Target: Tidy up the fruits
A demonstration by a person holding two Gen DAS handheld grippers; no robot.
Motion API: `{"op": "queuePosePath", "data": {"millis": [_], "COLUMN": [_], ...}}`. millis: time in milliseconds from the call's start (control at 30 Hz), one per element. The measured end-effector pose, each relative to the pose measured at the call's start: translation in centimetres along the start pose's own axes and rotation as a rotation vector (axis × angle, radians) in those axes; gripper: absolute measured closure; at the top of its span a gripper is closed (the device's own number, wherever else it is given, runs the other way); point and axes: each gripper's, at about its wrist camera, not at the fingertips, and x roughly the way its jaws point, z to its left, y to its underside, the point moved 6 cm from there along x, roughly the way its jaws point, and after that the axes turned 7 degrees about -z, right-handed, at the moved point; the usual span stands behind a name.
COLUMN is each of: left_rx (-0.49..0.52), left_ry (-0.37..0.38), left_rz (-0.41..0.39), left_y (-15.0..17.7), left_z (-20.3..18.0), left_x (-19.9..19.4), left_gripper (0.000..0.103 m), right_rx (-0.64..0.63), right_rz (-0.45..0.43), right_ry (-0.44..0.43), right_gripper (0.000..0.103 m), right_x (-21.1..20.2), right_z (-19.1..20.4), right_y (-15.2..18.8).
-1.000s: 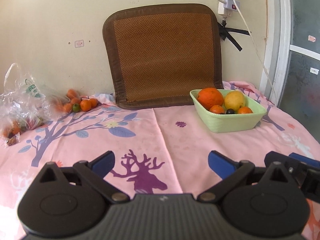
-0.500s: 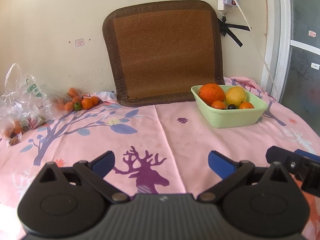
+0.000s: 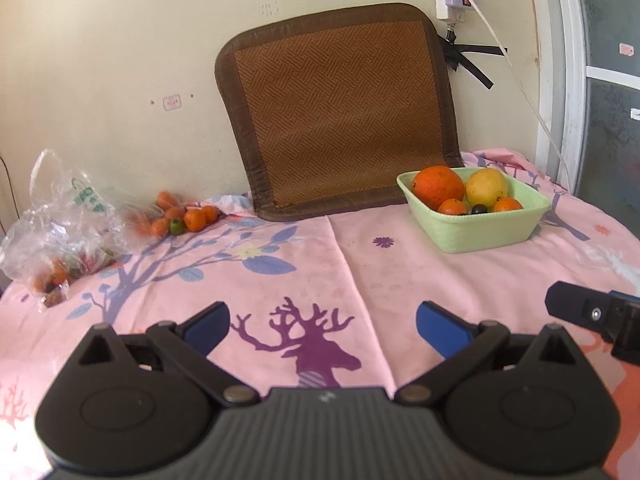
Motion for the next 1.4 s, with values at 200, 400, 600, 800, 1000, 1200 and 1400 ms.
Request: {"op": "queuePosePath", "data": {"millis": [200,400,600,800,1000,1200,1400], "left_rx": [0.028,0.035,0.023,-0.012,-0.020,-0.012,-0.004], "left_ry": [-0.009,-0.028,-0.052,-0.054,-0.044,-0.038,-0.036], "left_rz": [-0.020,-0.034,-0.032,0.005,0.019,0.020,0.030], "left_y": [-0.2,-0.6,-0.7,-0.5,-0.3,-0.3,-0.1], "left_z": [-0.2,-0.1,0.3,0.9,1.0,0.8,0.9], "left_x": [-0.6,-0.9,-1.0,-0.9,-0.9,-1.1,-1.0], "left_gripper": [0.000,0.000,0.000,0.000,0.000,0.000,0.000], "right_rx": [0.022,0.032,0.036,0.039,0.043,0.044,0.046], "right_rz": [0.008,0.010,0.009,0.009,0.009,0.010,0.014], "right_ry": [0.015,0.019,0.014,0.012,0.013,0.012,0.013], "right_gripper": [0.018,0.018,0.018,0.018,0.018,0.018,0.018], "right_x": [0.3,0.3,0.2,0.1,0.0,0.0,0.1], "right_z": [-0.2,-0.4,-0.3,-0.2,-0.3,-0.3,-0.3], "right_y": [0.2,0.1,0.0,0.0,0.0,-0.1,0.1]}}
